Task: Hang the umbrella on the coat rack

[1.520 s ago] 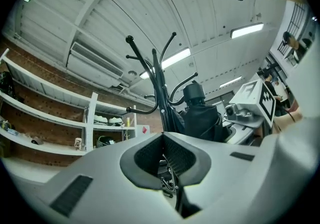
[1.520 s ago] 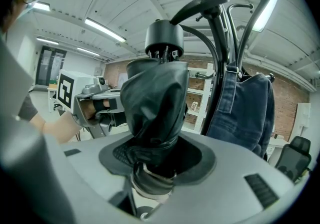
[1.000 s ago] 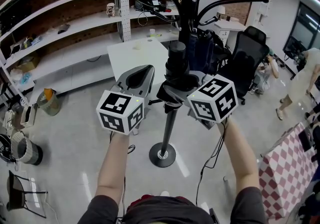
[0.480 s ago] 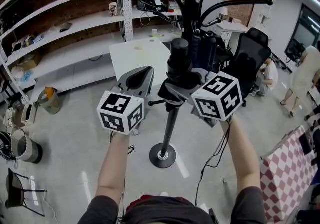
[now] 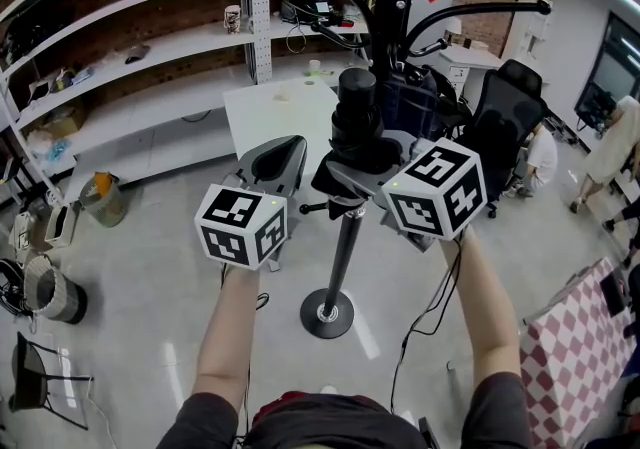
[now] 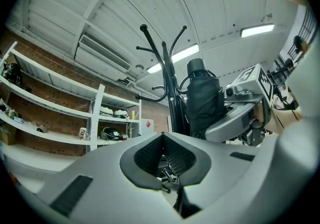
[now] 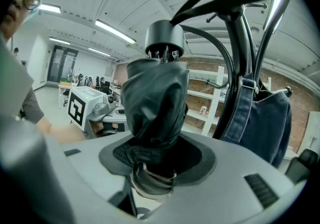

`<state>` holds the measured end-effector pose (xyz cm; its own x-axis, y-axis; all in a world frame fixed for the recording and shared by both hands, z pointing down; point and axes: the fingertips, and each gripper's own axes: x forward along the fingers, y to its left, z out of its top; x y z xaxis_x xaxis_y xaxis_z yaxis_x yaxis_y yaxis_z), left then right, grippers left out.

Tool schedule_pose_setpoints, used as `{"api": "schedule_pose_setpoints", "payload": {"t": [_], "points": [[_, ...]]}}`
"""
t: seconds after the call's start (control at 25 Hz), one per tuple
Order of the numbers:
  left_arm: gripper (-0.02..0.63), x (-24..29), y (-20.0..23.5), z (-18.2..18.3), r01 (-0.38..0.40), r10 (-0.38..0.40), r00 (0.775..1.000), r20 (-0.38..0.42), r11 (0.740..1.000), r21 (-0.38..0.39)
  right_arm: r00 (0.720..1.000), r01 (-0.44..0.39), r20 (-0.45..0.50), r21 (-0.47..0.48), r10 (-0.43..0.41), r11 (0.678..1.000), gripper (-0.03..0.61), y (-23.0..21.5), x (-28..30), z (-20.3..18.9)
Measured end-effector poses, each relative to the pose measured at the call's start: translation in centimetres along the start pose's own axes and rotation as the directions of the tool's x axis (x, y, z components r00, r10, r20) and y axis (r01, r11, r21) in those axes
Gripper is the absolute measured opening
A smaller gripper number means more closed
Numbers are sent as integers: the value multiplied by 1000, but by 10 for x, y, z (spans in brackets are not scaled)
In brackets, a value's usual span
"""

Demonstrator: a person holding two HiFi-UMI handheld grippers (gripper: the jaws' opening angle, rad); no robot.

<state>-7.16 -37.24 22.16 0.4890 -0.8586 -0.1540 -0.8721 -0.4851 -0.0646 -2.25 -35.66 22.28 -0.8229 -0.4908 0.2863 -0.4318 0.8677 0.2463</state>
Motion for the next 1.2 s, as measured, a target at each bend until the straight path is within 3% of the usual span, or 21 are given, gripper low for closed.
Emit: {"api": "schedule_pose_setpoints", "payload": {"t": [0.24,1.2], "points": [[11,0,3,-1,-10,10,1000,-2,1000,-4,1000,-8,20,-15,8,1000,192,-2,-1,12],[11,2,15,-15,-40,39,999,-33,999,-18,996,-71,51,79,67,994,192,-14,13,13]]}}
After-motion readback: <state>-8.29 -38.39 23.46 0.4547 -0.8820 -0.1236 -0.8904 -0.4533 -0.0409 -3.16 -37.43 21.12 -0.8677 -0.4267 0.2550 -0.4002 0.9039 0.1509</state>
